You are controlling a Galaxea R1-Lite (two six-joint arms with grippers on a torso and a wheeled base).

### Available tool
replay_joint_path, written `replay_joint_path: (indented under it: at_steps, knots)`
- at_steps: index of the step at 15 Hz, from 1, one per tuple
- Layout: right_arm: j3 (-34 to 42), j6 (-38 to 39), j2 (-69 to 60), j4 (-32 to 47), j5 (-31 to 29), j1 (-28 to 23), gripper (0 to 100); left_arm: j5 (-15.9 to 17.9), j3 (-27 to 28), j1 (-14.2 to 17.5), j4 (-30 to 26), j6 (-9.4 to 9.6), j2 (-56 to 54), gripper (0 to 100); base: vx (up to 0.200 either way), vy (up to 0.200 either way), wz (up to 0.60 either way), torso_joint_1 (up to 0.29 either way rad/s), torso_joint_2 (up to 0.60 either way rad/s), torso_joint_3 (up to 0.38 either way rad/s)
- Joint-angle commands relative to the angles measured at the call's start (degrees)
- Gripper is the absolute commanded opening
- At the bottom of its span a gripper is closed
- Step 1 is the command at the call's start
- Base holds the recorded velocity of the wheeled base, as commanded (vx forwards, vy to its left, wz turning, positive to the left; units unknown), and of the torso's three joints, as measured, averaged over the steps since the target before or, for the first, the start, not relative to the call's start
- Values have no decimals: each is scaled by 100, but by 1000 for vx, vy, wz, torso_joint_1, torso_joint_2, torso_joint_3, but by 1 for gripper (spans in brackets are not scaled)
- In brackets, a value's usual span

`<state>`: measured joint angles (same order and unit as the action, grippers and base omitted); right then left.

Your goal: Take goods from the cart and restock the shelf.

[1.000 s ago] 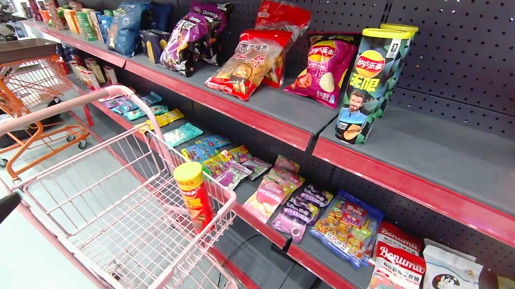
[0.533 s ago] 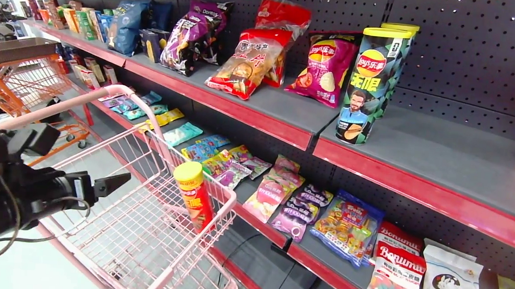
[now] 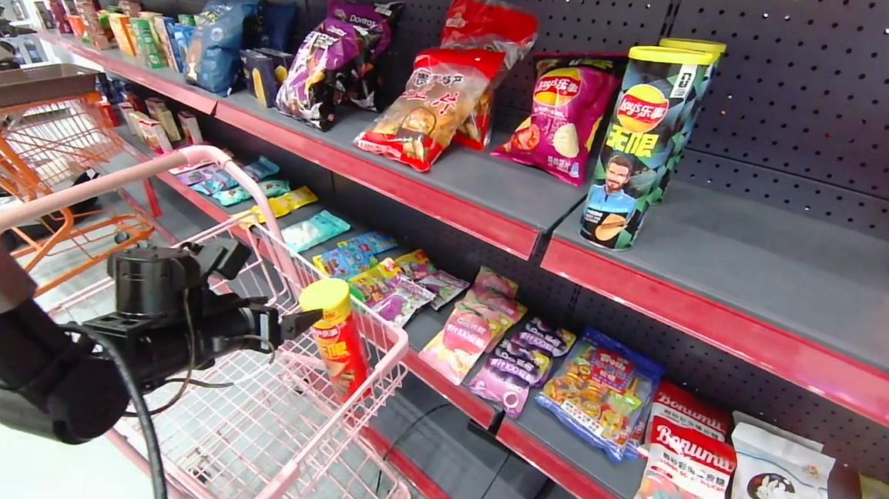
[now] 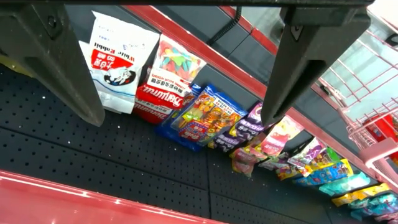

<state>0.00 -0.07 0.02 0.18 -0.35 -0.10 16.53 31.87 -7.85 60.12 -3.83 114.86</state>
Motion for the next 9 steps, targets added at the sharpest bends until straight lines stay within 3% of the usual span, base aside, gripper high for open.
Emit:
replay_joint_path:
  at_steps: [1,8,9]
  knots:
    - [0,-1,6,8,0,1,100,26,224,-287,105,-30,555,100,0,0,0,0,0,0]
    - [0,-1,-2,-1,18,1,100,26,654,-349,149,14,1135,100,0,0,0,0,0,0]
    - [0,-1,6,-1,18,1,100,17,628,-428,210,5,1153,0,0,0,0,0,0,0]
